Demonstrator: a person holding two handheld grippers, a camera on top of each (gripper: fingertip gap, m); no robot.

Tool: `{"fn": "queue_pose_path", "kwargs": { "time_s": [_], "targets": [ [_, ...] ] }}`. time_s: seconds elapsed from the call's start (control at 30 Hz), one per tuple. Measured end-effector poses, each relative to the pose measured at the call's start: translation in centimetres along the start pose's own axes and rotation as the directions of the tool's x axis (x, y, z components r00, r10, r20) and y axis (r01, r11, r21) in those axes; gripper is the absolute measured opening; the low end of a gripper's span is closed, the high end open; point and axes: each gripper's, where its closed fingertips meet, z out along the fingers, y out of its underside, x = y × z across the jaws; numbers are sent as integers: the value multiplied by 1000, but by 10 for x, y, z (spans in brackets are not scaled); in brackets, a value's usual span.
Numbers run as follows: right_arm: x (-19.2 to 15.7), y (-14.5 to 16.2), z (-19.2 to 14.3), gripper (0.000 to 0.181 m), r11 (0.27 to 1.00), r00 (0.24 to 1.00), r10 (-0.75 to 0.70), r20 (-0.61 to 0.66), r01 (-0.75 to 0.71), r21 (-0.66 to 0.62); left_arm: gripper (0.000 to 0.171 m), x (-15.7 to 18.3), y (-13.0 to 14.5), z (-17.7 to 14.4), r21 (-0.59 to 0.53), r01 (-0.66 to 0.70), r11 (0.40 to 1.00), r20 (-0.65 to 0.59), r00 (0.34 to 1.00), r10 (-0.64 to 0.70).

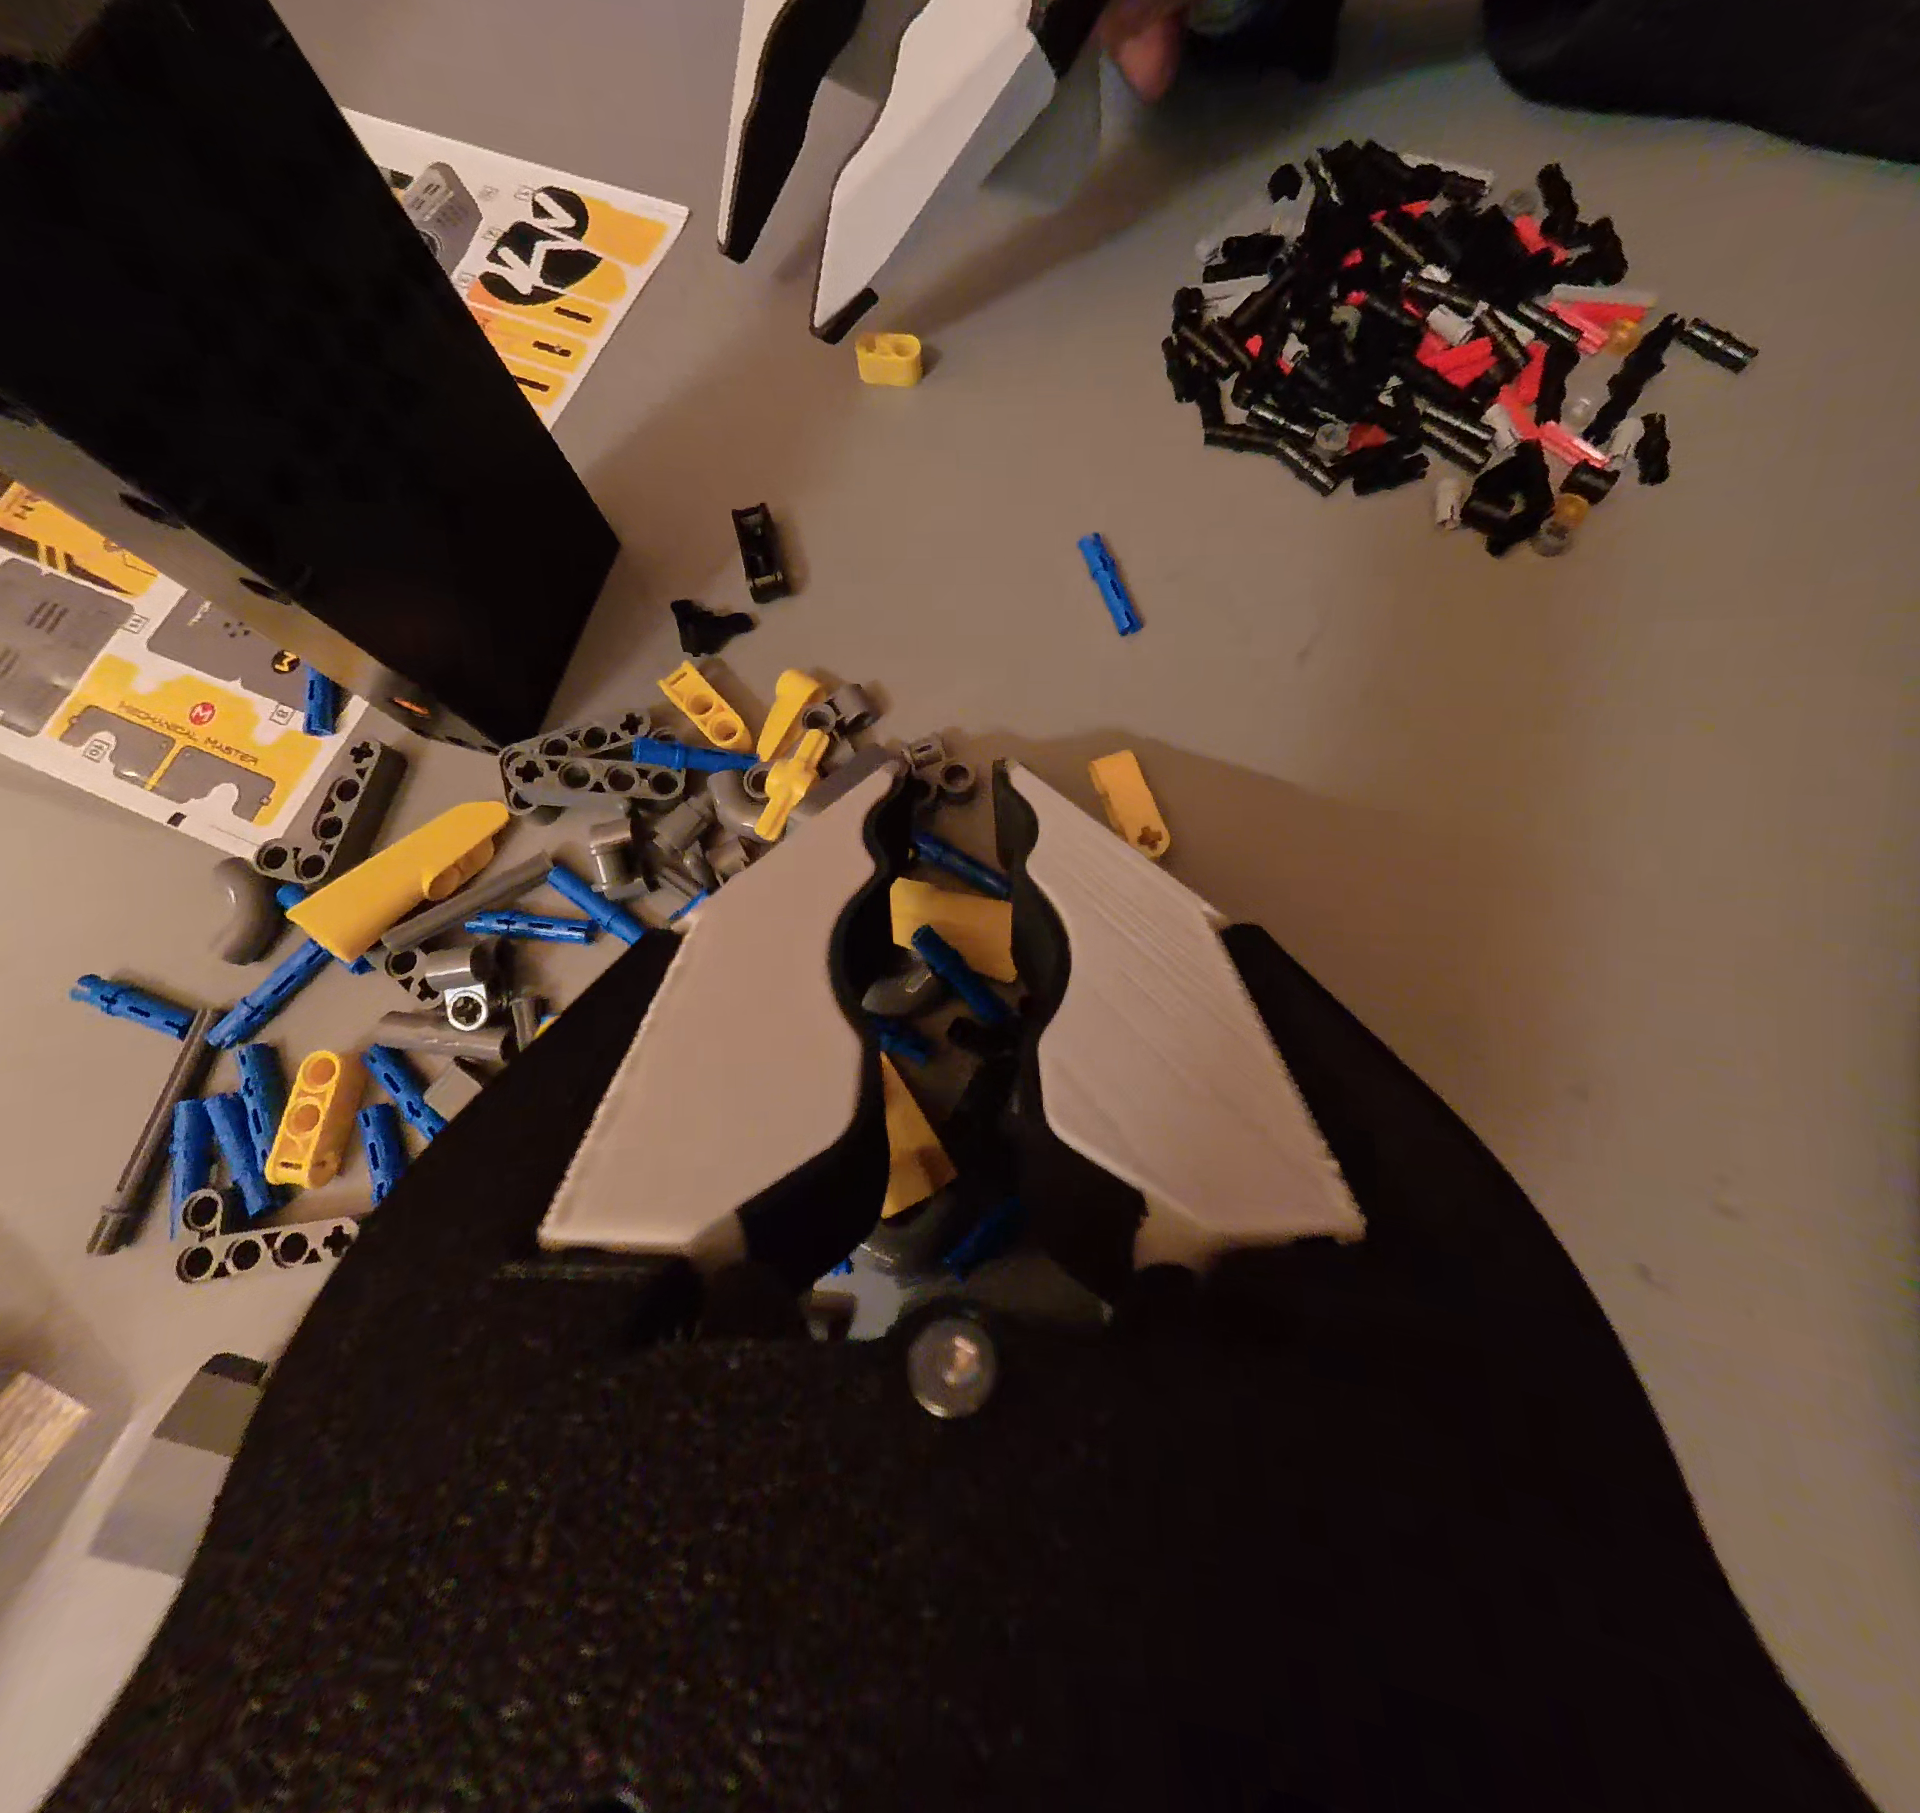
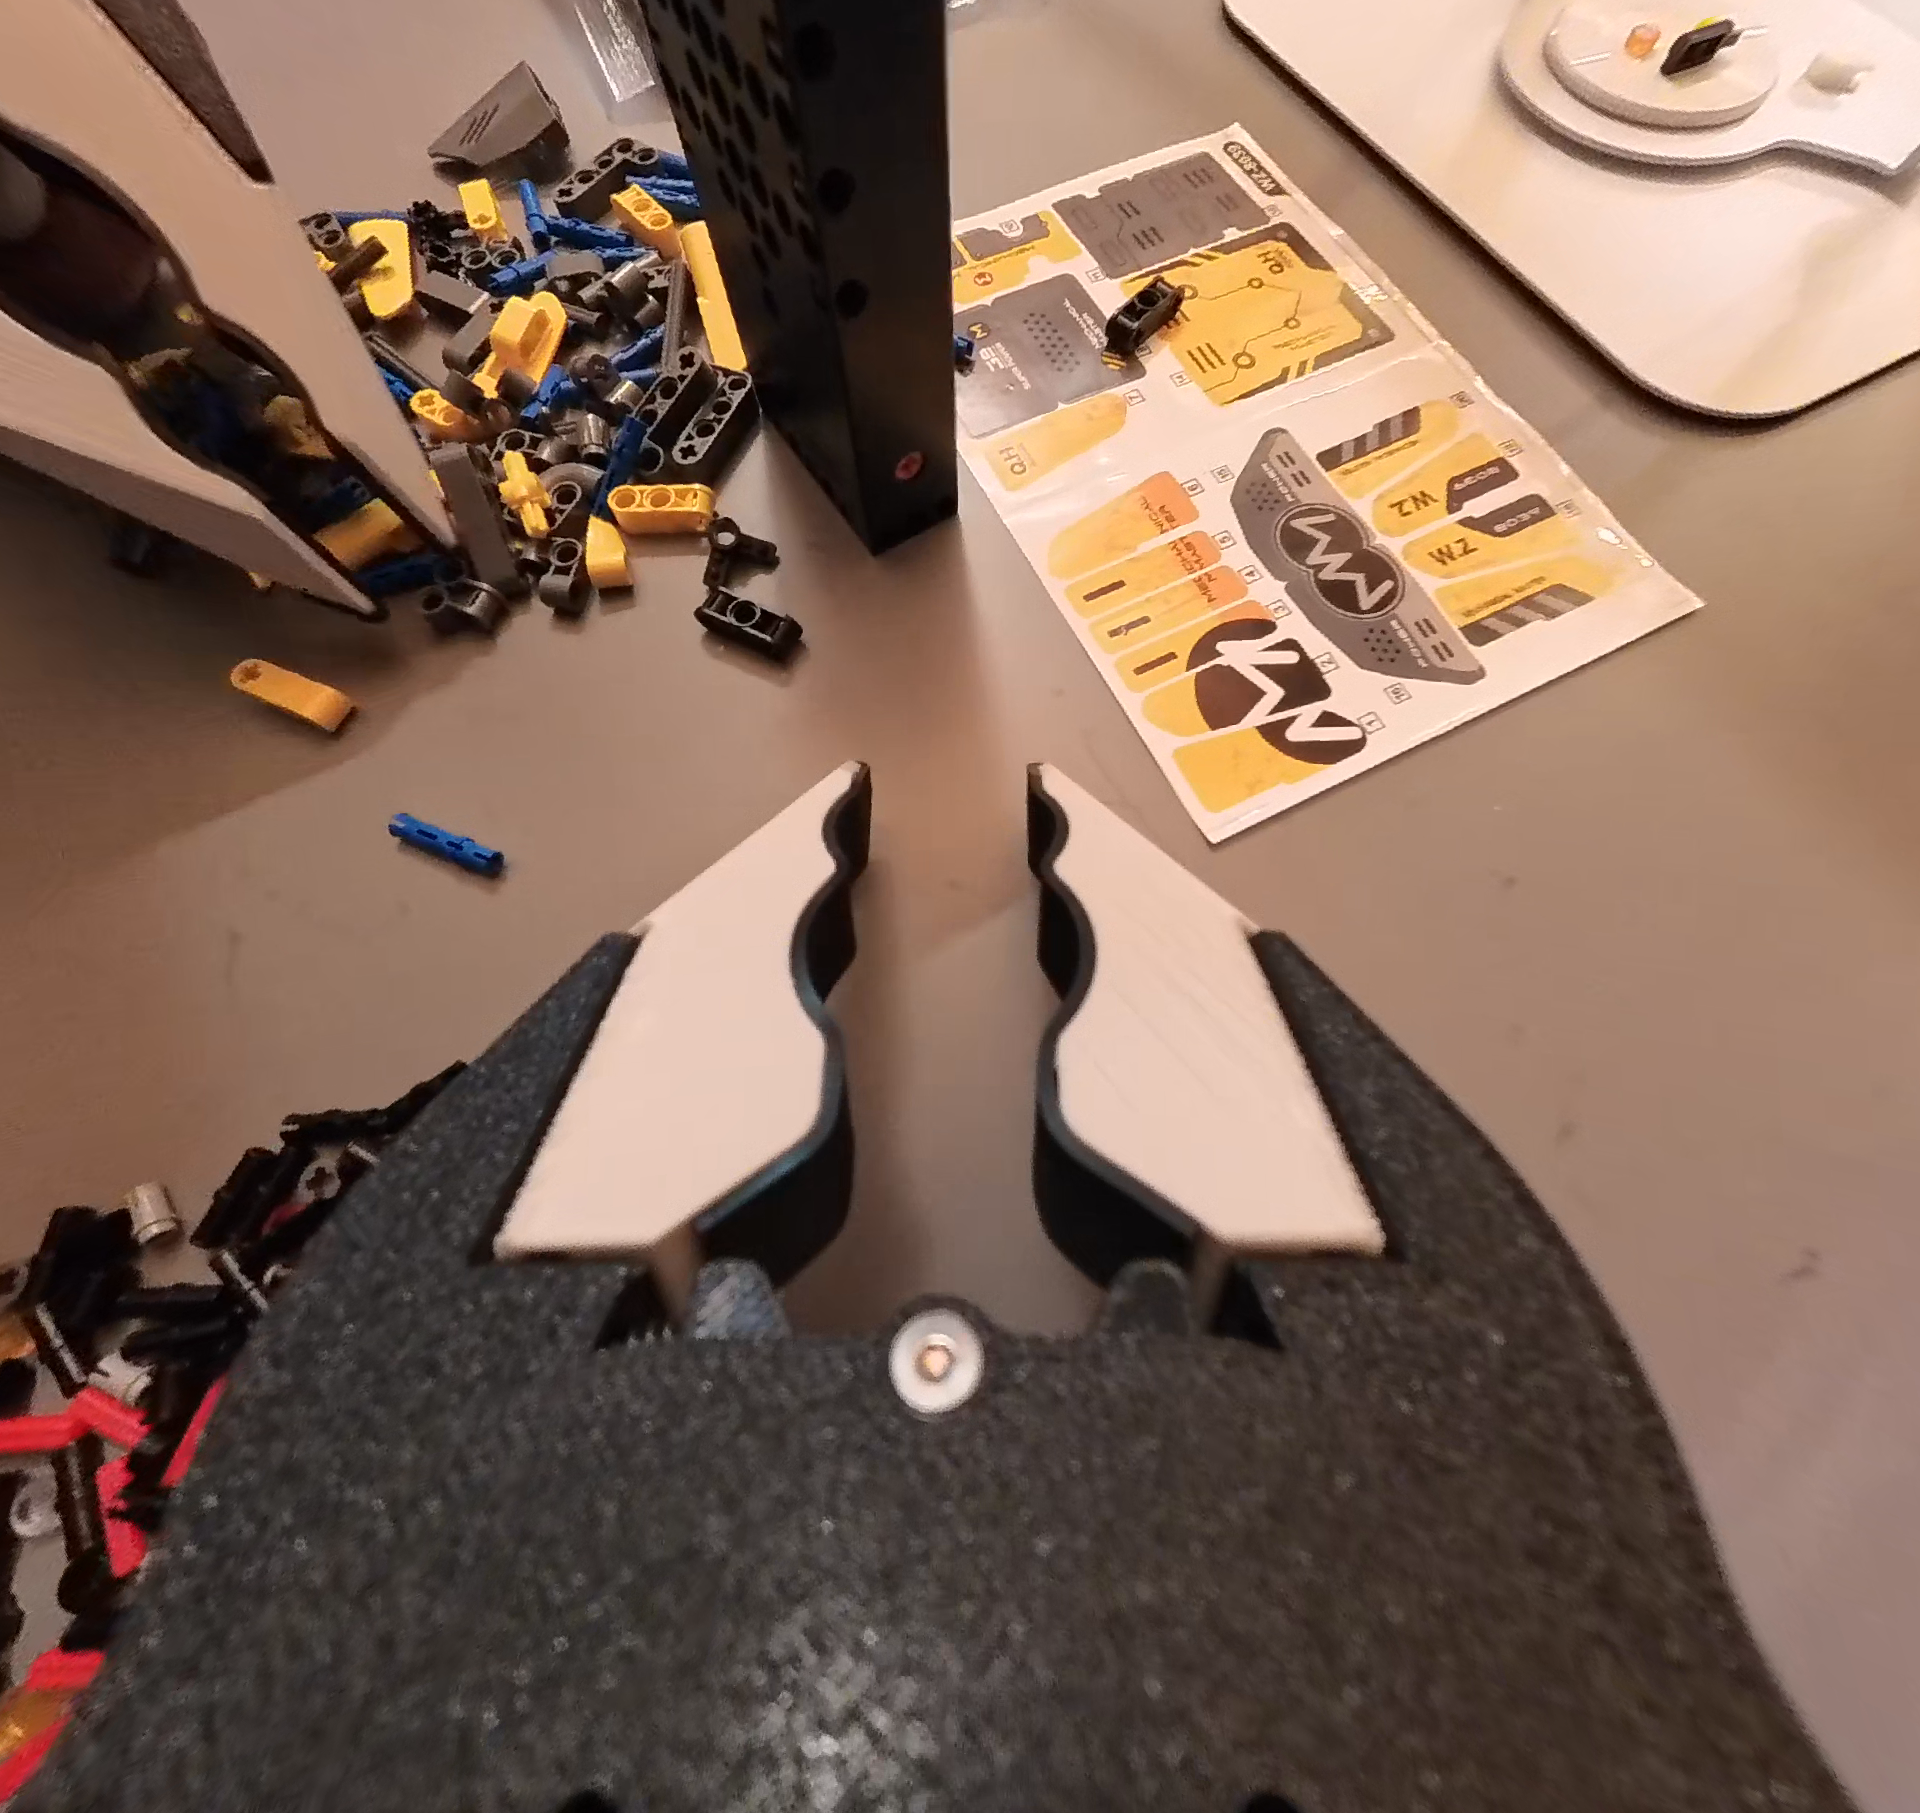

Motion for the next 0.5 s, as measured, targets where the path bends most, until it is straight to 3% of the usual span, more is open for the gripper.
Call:
{"fn": "queue_pose_path", "kwargs": {
  "time_s": [0.5],
  "targets": [
    [-2, 0, 0, 29, 1000, 1000, 7, 11, -7, -1, 15, 3, 7, 5, -52, -29, 998, 1, 1000, 29]
  ]
}}
